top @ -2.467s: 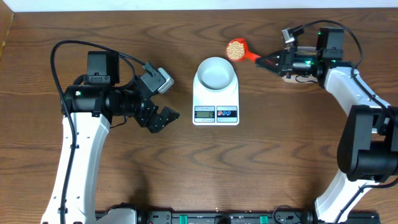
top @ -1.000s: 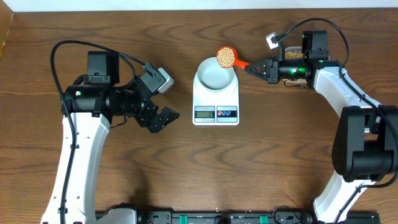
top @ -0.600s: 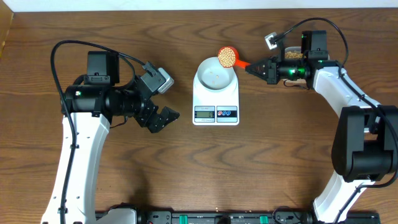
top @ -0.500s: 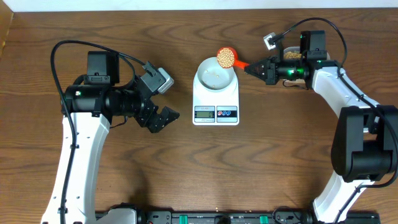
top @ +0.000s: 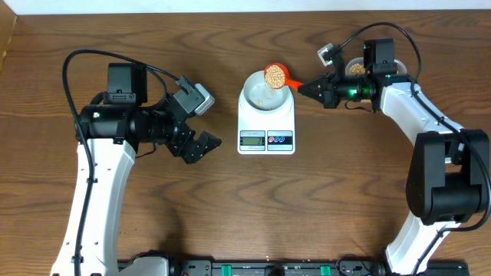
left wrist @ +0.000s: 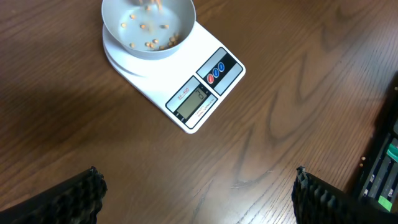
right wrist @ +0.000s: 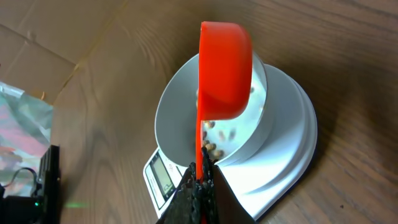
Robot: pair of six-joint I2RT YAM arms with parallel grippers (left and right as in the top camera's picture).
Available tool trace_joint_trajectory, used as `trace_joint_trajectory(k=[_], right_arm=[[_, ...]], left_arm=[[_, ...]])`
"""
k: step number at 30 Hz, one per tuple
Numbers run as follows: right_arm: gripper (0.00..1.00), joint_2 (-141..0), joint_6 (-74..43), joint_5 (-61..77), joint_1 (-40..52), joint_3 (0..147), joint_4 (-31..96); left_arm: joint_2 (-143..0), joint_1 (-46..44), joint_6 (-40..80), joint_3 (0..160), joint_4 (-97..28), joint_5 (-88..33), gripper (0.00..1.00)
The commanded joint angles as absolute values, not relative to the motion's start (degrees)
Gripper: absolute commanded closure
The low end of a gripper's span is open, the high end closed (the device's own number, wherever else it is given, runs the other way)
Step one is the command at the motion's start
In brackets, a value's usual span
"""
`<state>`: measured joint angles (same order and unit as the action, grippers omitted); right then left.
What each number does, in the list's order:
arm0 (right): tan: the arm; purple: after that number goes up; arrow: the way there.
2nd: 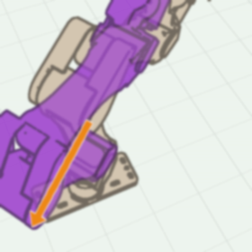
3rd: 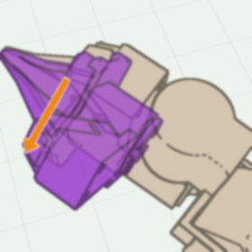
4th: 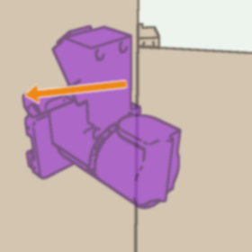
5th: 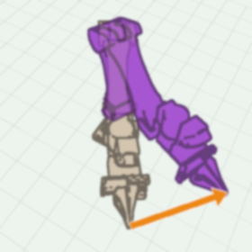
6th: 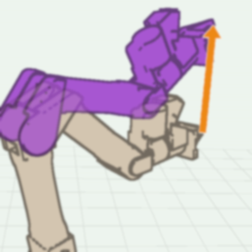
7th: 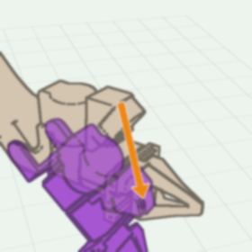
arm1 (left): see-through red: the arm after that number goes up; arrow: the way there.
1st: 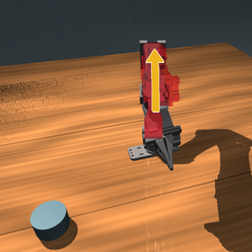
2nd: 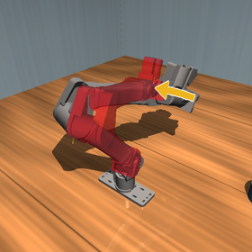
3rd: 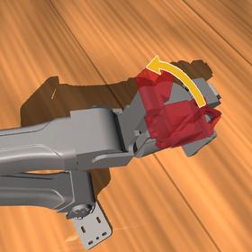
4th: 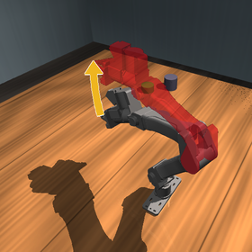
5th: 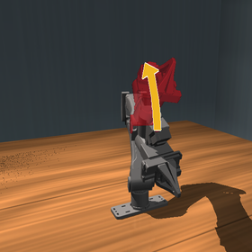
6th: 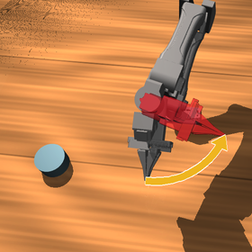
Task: Scoop item into bowl and weigh 50g on scale
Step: 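Tilt the red scoop with the right gripper to pour soybeans into bowl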
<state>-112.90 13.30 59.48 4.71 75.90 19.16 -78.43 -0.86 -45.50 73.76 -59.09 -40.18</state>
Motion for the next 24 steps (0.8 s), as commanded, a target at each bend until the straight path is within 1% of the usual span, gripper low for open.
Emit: trace_joint_trajectory(k=[1,9,24], right_arm=[[0.99,-113.4,17.1,60.5,5.0,75.9,19.3],[0.99,-113.4,21.7,60.5,5.0,76.0,19.3],[0.99,-113.4,23.5,59.9,5.0,76.0,19.3]], left_arm=[[-77.8,-0.7,-46.5,74.1,-59.3,-40.9,0.02],[-77.8,-0.7,-46.5,74.1,-59.3,-40.9,0.02],[-77.8,-0.7,-46.5,74.1,-59.3,-40.9,0.02]])
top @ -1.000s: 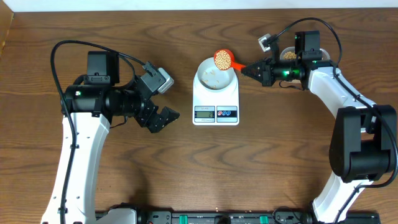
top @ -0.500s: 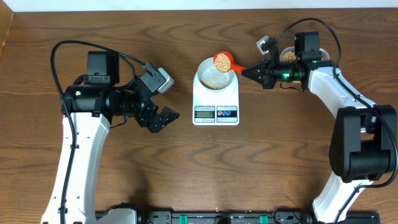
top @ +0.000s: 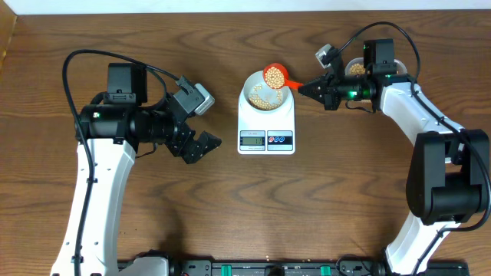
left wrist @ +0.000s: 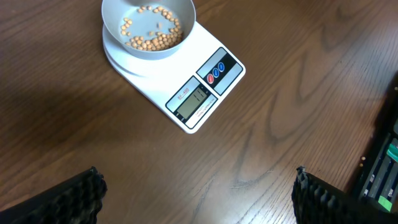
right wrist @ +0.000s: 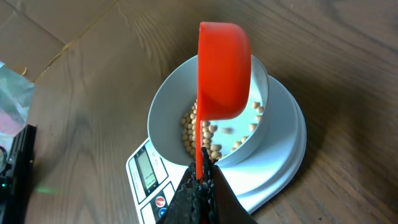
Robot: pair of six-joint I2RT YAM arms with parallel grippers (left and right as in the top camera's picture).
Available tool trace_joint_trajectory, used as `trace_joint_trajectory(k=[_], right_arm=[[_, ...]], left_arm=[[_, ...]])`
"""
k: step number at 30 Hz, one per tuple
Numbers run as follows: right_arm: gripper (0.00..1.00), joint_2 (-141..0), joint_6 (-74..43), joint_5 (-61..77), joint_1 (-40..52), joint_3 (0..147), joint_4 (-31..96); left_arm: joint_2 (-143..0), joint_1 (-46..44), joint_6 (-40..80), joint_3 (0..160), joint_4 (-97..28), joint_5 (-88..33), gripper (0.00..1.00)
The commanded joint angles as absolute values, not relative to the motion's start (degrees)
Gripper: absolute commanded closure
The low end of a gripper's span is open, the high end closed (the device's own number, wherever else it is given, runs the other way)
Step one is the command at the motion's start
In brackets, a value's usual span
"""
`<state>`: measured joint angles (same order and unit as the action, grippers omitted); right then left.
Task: Scoop item into bowl and weigh 50g on scale
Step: 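Tilt the red scoop with the right gripper to pour soybeans into bowl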
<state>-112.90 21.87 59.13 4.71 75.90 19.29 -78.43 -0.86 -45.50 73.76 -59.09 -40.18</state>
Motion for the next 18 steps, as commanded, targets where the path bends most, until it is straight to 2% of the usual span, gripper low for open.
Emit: trace_joint_trajectory(k=[1,18], right_arm=[[0.99,-113.4,23.5,59.9,5.0,75.9,19.3],[0.99,-113.4,25.9,59.8,5.0,76.0,19.3]], left_arm=[[-77.8,-0.7,-46.5,74.1,-59.3,-40.9,0.02],[-77.8,-0.7,-46.5,74.1,-59.3,-40.9,0.02]])
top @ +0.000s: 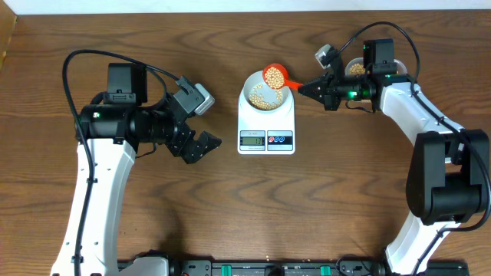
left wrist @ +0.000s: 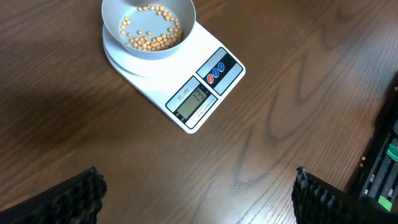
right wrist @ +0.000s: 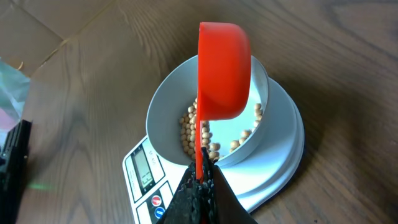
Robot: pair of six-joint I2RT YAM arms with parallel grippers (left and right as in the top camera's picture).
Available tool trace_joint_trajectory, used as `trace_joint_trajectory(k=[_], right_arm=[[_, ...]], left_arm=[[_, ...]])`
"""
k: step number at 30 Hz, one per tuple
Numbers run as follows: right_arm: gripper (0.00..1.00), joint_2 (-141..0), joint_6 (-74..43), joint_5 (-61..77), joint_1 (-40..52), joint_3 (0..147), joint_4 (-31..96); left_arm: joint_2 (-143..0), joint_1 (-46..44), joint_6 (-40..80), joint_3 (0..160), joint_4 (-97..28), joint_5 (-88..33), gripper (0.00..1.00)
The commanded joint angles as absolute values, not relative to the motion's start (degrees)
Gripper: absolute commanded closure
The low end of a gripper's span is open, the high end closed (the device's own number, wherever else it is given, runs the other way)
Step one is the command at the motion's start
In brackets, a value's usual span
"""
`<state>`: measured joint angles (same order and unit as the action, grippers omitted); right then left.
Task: Scoop item into bowl and weigh 50g on scale
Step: 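Tilt the red scoop with the right gripper to pour soybeans into bowl, then hold the red scoop tilted over the bowl to empty remaining soybeans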
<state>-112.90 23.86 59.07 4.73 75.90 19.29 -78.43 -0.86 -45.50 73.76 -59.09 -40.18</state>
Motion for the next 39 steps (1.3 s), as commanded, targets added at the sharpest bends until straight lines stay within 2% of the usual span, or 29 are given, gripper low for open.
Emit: trace_joint_trajectory(k=[1,28,39], right_arm=[[0.99,-113.4,26.1,59.8,5.0,75.9,19.3],[0.99,-113.4,28.9,57.5,5.9,76.0,18.9],[0.99,-113.4,34.8,57.3,7.1,76.0,17.3]], left_arm=[[-77.8,-0.7,-46.5,74.1,-59.3,-40.9,0.03],[-77.8,-0.7,-46.5,74.1,-59.3,-40.9,0.02],[-77.8,-0.7,-46.5,74.1,-59.3,-40.9,0.02]])
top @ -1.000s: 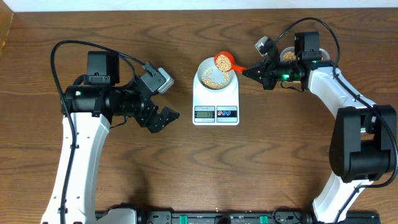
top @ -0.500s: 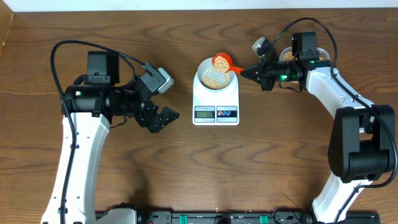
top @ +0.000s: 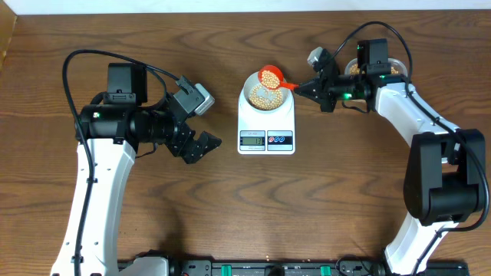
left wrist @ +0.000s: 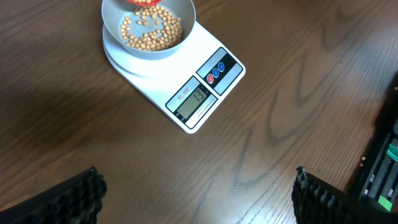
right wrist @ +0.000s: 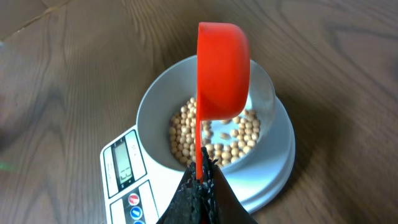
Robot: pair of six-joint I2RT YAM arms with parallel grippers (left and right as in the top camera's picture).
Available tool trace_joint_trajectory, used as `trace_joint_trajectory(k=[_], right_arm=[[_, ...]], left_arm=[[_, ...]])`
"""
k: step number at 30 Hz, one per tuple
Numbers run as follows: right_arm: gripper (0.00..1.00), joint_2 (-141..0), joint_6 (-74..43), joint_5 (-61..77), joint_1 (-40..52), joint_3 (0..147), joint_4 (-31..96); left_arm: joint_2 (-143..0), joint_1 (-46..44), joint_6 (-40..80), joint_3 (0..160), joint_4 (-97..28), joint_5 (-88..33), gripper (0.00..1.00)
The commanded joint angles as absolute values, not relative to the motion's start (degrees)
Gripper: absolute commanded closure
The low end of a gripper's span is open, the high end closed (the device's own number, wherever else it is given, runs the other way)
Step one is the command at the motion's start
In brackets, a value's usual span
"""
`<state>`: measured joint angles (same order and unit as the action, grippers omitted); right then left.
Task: Scoop item into bowl and weigh 50g on scale
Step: 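Hold the red scoop tilted over the bowl to empty remaining soybeans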
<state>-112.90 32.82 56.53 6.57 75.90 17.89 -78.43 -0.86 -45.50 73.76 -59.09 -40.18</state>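
A white digital scale [top: 266, 115] stands mid-table with a white bowl [top: 266, 93] on it holding tan beans [right wrist: 214, 137]. My right gripper [right wrist: 201, 177] is shut on the handle of an orange scoop [right wrist: 222, 68], tipped on its side over the bowl; the scoop [top: 270, 75] still shows beans in the overhead view. The scale's display [left wrist: 193, 99] is lit, its digits too small to read. My left gripper [top: 201, 146] is open, low over bare table left of the scale, its fingertips [left wrist: 84, 186] wide apart.
A small container of beans [top: 354, 67] sits behind the right arm at the back right. A cardboard edge [top: 6, 31] shows at the far left. Equipment [left wrist: 382, 168] lines the table's front edge.
The right gripper and scoop have shifted slightly left, further over the bowl. The bean layer in the bowl looks about the same. The left arm has not moved.
At first the scoop was full and tipping over a bowl with only a few beans. Then many beans lay in the bowl and the scoop looked less full. The scoop stayed tilted over the bowl throughout, and the left gripper stayed open and still.
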Motion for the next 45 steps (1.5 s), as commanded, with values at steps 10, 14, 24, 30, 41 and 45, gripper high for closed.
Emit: trace_joint_trajectory(k=[10,14,24,30,41,45], right_arm=[[0.99,-111.5,34.8,56.9,7.1,76.0,16.7],[0.99,-111.5,34.9,51.1,7.4,76.0,16.7],[0.99,-108.4,35.2,50.9,7.9,76.0,17.7],[0.99,-107.8,37.6,49.6,8.8,76.0,18.4],[0.99,-107.2,37.6,48.7,9.1,76.0,19.7],[0.99,-106.7,37.6,47.9,9.1,76.0,19.7]], left_arm=[[-77.8,-0.7,-46.5,74.1,-59.3,-40.9,0.02],[-77.8,-0.7,-46.5,74.1,-59.3,-40.9,0.02],[-77.8,-0.7,-46.5,74.1,-59.3,-40.9,0.02],[-77.8,-0.7,-46.5,74.1,-59.3,-40.9,0.02],[-77.8,-0.7,-46.5,74.1,-59.3,-40.9,0.02],[-77.8,-0.7,-46.5,74.1,-59.3,-40.9,0.02]])
